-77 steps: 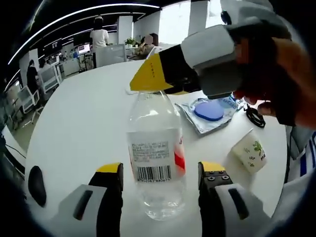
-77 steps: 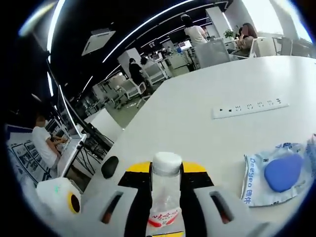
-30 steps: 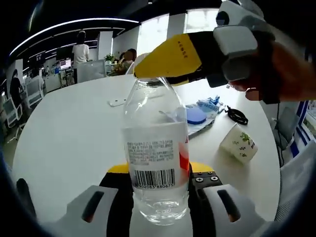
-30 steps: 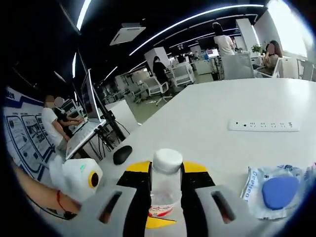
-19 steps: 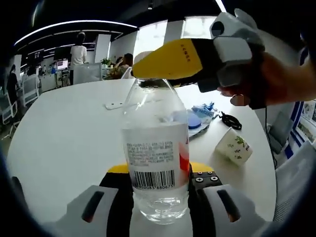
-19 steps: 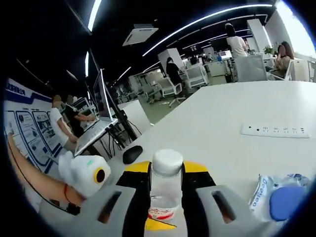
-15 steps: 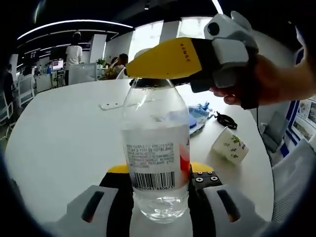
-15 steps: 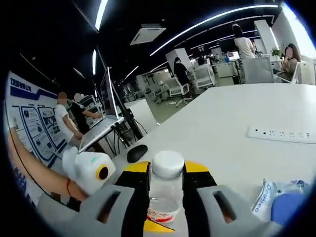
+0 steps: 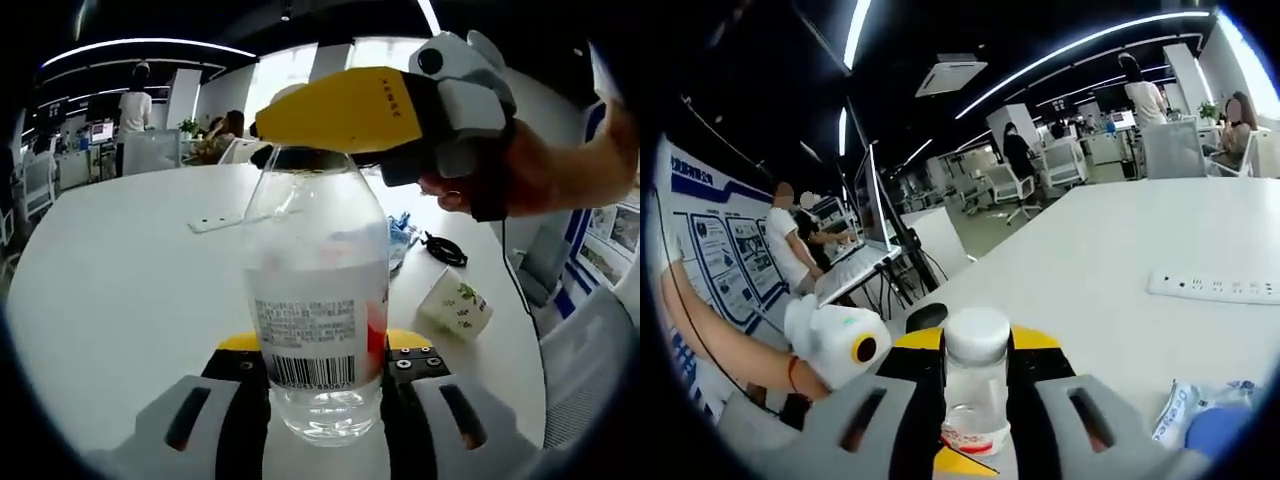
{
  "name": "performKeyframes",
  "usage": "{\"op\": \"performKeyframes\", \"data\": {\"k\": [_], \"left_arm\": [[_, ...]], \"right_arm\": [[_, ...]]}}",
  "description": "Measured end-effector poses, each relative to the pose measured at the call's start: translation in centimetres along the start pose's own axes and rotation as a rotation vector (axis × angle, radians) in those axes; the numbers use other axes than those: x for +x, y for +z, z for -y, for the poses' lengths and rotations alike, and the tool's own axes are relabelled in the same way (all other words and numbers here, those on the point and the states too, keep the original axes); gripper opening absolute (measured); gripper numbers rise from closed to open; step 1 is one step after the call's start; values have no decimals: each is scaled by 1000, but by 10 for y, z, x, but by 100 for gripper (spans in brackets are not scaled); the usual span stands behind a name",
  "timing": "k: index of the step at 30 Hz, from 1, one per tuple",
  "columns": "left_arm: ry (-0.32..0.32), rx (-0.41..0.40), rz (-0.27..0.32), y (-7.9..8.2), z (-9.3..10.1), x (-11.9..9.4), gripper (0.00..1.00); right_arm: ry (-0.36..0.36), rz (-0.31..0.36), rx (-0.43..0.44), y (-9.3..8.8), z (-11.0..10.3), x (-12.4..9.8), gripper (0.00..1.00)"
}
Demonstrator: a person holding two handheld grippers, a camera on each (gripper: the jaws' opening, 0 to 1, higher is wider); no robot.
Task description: Arrange the tabletop items into an orderly group along one side of the table until the central work area is clear of visible clutter.
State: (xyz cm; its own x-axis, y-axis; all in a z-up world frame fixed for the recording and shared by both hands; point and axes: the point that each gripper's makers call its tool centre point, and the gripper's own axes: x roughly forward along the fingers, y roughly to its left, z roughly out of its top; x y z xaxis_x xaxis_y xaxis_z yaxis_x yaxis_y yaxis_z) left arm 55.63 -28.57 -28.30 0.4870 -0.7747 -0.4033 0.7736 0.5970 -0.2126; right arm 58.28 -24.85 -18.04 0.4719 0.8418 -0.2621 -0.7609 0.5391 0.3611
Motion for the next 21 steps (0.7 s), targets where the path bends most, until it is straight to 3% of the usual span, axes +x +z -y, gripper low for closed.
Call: {"op": "performKeyframes", "data": {"k": [8, 21], "left_arm": [[-46, 63, 8, 21, -10, 7, 42], [-88, 86, -9, 24, -25, 21, 42]], "right_arm": [[-73, 62, -55, 23, 7, -1, 20], [-188, 81, -205, 25, 12, 12, 20]]}}
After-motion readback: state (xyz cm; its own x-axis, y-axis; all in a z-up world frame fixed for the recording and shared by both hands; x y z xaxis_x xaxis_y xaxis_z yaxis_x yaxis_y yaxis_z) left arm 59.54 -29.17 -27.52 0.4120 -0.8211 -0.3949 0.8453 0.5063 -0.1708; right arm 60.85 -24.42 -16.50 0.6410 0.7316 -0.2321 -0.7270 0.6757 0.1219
